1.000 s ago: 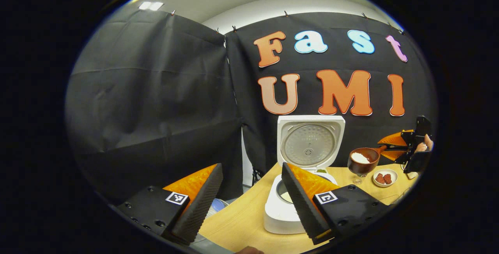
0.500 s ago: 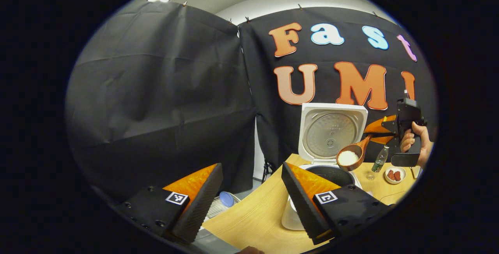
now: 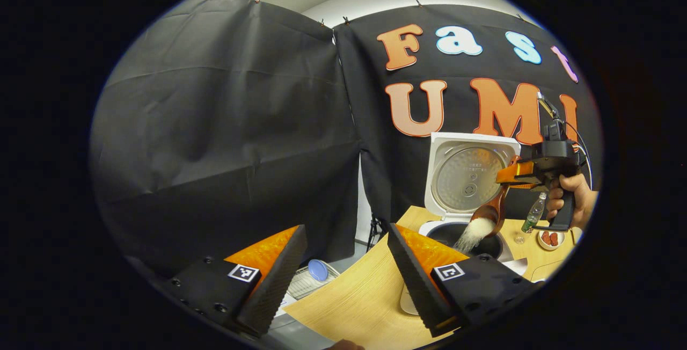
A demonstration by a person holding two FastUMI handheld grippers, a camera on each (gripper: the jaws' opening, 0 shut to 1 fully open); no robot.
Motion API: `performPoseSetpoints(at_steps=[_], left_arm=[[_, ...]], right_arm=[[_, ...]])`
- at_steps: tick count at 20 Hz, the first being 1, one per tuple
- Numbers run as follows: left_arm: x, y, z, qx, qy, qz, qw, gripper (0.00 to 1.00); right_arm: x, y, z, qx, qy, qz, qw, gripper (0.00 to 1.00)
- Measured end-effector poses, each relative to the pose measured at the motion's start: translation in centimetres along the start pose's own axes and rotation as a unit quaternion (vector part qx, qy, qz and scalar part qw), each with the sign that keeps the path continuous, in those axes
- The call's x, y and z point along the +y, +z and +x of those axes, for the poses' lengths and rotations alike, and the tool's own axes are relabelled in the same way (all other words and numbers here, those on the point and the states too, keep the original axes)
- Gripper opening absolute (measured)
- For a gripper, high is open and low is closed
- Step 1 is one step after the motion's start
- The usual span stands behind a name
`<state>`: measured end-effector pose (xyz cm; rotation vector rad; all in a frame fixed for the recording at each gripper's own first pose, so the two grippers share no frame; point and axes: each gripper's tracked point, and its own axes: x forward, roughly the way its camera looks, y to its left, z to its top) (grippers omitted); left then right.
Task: Close the left gripper, press the button to open the rice cooker; take a wooden spoon from the chopstick holder with the right hand, scoop a spoonful of rice and pour it into the rice cooker, then put the wooden spoon back into the chopstick holder.
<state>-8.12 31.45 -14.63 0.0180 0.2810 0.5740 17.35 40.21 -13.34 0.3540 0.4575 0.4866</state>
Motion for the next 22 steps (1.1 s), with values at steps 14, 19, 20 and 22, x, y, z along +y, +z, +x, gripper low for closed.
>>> performPoseSetpoints(at_steps=[14,19,20,22], left_arm=[[0.3,-0.3,-0.2,0.004,0.006,0.002,1.0,0.99],[-0.1,0.0,-0.4,0.001,0.003,0.005,1.0,0.99],[-0.3,0.1,-0.4,0.001,0.001,0.005,1.0,0.99],[-0.7,0.0,-0.4,0.002,-0.003,0.005,1.0,0.99]], right_arm=[[4.7,2.4,-0.9,-0.064,0.039,-0.206,0.976,0.09],[7.4,3.1,-3.0,-0.083,0.085,-0.259,0.958,0.05],[7.6,3.5,-3.4,-0.089,0.084,-0.276,0.953,0.09],[7.8,4.2,-4.0,-0.103,0.08,-0.31,0.942,0.09]])
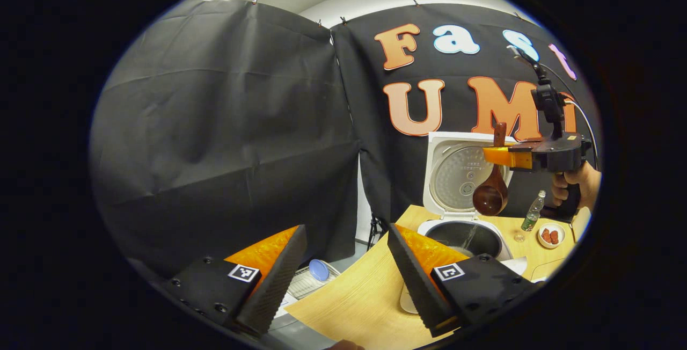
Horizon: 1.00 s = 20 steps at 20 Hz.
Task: Close the left gripper, press the button to open the rice cooker; take a wooden spoon from the chopstick holder with the right hand, scoop a spoonful of rice and pour it into the rice cooker, then put the wooden spoon back into the chopstick holder.
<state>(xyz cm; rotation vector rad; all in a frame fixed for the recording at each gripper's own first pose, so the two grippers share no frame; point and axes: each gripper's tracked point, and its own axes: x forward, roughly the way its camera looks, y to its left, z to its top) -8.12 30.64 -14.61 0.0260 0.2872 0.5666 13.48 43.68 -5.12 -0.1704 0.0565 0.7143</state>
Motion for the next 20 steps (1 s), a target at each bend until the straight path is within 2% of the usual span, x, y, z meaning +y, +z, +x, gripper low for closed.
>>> performPoseSetpoints(at_steps=[2,4,7,11,14,16,20], left_arm=[[-0.3,0.0,-0.1,0.001,-0.004,-0.001,1.0,0.99],[-0.6,0.1,-0.2,0.0,-0.006,0.001,1.0,0.99],[-1.7,0.5,-0.6,-0.004,-0.017,0.004,1.0,0.99],[-3.9,1.4,-1.2,-0.013,-0.036,0.01,0.999,0.99],[-6.3,1.8,-2.1,-0.018,-0.057,0.01,0.998,0.99],[-8.0,1.7,-2.6,-0.015,-0.069,0.01,0.997,0.99],[-11.7,2.3,-4.4,-0.018,-0.096,0.02,0.995,0.99]], right_arm=[[0.1,0.5,-0.6,-0.01,0.006,-0.016,1.0,0.09],[-0.1,0.6,-1.2,-0.01,0.01,0.001,1.0,0.09],[-1.4,1.1,-2.5,-0.005,0.012,0.075,0.997,0.09],[-4.8,0.5,-5.7,0.007,-0.001,0.18,0.984,0.09],[-8.4,-1.8,-9.6,0.015,-0.03,0.236,0.971,0.09],[-10.9,-5.0,-12.7,0.034,-0.055,0.267,0.962,0.09],[-16.5,-10.2,-19.6,0.058,-0.119,0.324,0.937,0.09]])
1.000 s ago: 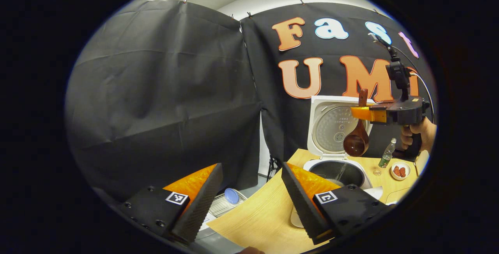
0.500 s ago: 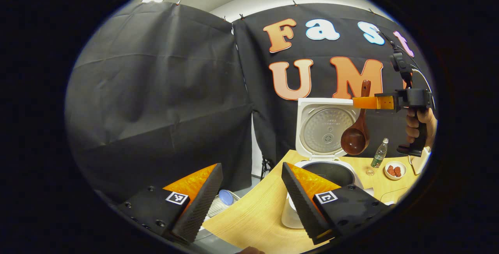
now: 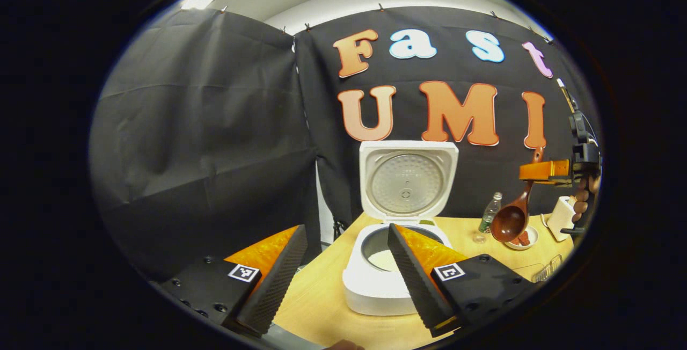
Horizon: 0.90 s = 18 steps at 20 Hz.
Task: Close the left gripper, press the button to open the rice cooker; take a wooden spoon from the chopstick holder with the right hand, scoop a spoonful of rice and pour it into the rice cooker, then put the wooden spoon back into the chopstick holder.
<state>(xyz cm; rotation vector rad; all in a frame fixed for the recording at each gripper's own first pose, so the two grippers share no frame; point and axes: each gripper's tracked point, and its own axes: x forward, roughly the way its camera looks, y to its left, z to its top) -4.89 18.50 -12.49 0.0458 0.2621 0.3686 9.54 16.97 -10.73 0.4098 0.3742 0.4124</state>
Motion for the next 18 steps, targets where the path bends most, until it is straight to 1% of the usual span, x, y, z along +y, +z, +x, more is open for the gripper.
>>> performPoseSetpoints(at_steps=[4,9,10,15,18], left_arm=[[-4.3,0.1,-1.1,0.005,-0.03,0.003,1.0,1.0],[-9.9,0.1,-2.3,0.013,-0.074,0.011,0.997,0.99],[-11.3,-0.1,-2.6,0.017,-0.084,0.012,0.996,1.0],[-16.1,0.3,-3.5,0.019,-0.12,0.022,0.992,0.99],[-17.1,0.6,-3.8,0.019,-0.122,0.025,0.992,1.0]], right_arm=[[-7.8,-0.5,-5.2,-0.002,-0.061,0.067,0.996,0.09],[-15.0,-1.0,-11.5,-0.025,-0.118,0.121,0.985,0.09],[-16.4,-1.3,-12.6,-0.028,-0.129,0.13,0.983,0.09],[-23.1,-2.5,-17.2,-0.04,-0.198,0.145,0.969,0.09],[-25.1,-3.6,-18.5,-0.047,-0.214,0.154,0.963,0.09]])
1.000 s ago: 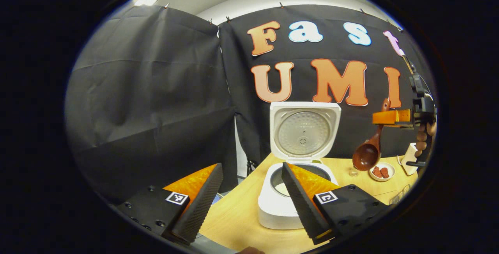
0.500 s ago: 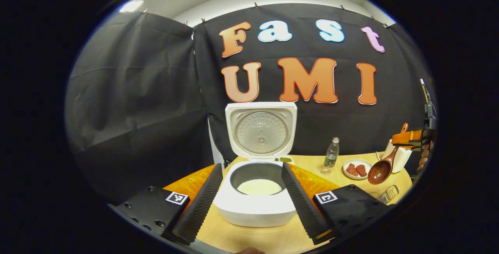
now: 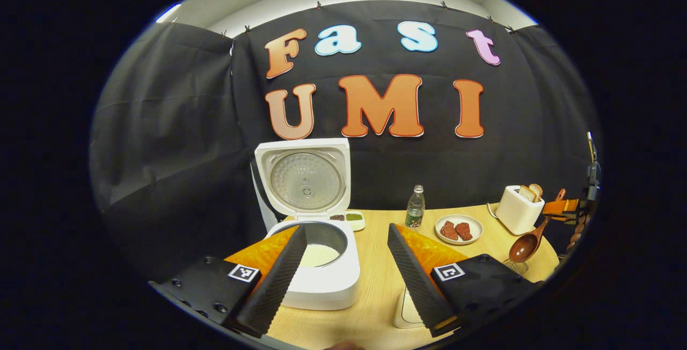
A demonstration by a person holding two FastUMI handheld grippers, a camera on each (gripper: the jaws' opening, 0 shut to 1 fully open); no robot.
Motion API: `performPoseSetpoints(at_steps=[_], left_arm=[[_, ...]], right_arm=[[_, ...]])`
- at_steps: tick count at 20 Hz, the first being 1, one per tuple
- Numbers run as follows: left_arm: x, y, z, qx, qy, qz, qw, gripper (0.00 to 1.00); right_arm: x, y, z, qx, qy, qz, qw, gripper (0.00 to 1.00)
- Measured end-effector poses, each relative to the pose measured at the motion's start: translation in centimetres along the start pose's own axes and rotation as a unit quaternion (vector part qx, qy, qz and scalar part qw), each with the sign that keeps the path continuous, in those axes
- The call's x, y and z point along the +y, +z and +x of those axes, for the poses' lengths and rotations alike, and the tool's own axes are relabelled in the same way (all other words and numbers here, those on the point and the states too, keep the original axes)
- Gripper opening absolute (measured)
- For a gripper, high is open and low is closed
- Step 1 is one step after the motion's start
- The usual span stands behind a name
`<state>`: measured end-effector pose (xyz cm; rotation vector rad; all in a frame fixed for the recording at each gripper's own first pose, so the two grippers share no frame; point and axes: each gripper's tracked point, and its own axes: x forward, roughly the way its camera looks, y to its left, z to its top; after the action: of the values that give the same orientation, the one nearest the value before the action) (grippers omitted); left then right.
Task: Close the left gripper, press the button to open the rice cooker; take a wooden spoon from the chopstick holder with the right hand, scoop a spoonful of rice and pour it into the rice cooker, then put the wooden spoon back into the chopstick holder.
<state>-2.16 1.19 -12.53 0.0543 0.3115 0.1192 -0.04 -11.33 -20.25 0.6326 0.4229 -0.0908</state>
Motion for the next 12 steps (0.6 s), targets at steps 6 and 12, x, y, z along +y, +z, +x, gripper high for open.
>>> performPoseSetpoints(at_steps=[6,12], left_arm=[[0.7,1.6,-0.2,-0.016,0.026,0.003,1.0,1.0],[2.0,2.2,-0.5,-0.021,0.043,0.013,0.999,0.99]], right_arm=[[-4.3,-1.8,1.4,0.002,-0.03,-0.016,0.999,0.1],[-4.8,-4.8,2.4,0.019,-0.028,-0.03,0.999,0.11]])
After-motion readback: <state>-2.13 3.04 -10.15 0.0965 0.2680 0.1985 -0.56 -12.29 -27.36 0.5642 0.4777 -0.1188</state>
